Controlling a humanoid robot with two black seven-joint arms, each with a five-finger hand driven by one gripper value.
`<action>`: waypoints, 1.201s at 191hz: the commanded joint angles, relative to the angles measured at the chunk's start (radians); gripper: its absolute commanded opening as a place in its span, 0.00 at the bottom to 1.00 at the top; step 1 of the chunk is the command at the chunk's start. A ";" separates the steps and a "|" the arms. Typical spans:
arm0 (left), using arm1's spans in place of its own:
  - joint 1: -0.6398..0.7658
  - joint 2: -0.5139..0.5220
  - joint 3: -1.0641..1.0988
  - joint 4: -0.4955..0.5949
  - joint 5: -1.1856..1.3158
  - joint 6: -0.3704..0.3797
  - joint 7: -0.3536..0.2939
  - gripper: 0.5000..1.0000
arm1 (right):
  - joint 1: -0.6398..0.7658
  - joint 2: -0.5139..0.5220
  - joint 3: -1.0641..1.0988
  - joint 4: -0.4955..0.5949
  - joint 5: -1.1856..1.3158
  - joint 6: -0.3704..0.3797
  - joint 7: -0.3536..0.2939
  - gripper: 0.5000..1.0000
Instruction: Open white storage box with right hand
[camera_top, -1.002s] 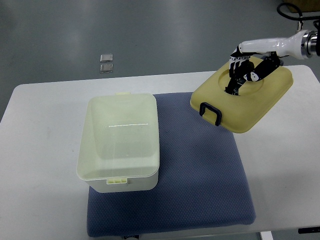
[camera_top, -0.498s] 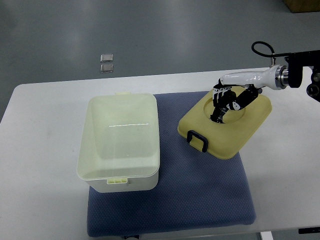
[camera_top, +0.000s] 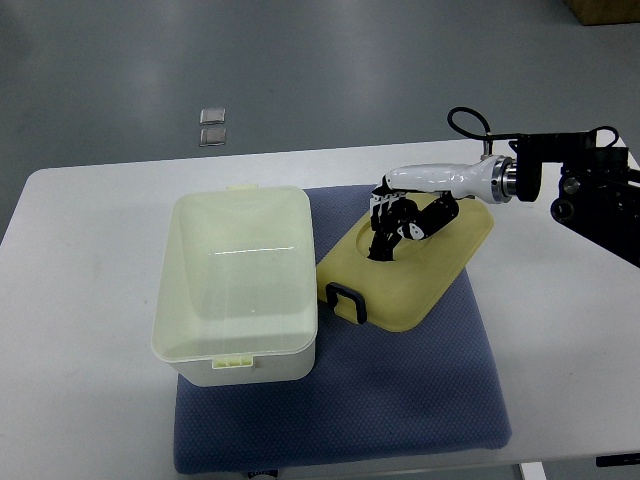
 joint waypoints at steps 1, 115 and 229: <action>0.000 0.000 0.000 0.001 0.000 0.000 0.000 1.00 | -0.021 0.016 0.001 -0.001 0.000 -0.012 0.002 0.00; 0.000 0.000 0.001 -0.001 0.000 0.000 0.000 1.00 | 0.020 -0.033 0.021 -0.132 0.035 0.060 -0.023 0.87; 0.000 0.000 0.003 -0.012 0.003 -0.001 0.000 1.00 | 0.062 0.114 0.144 -0.564 1.532 -0.050 -0.190 0.87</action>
